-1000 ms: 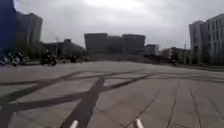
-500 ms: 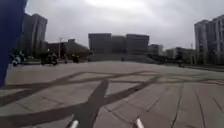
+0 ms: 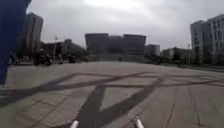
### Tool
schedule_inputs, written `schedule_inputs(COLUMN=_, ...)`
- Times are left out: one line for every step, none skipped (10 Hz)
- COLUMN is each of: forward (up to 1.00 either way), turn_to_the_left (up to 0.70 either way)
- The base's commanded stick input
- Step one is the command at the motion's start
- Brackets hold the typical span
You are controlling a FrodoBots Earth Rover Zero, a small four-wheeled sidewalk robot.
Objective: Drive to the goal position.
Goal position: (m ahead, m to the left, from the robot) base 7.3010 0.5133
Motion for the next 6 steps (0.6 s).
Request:
schedule_inputs(forward=1.0, turn_to_the_left=-0.34)
schedule_inputs(forward=1.0, turn_to_the_left=-0.34)
schedule_inputs(forward=1.0, turn_to_the_left=-0.3)
schedule_inputs(forward=1.0, turn_to_the_left=0.06)
schedule_inputs(forward=1.0, turn_to_the_left=0.06)
schedule_inputs(forward=1.0, turn_to_the_left=0.06)
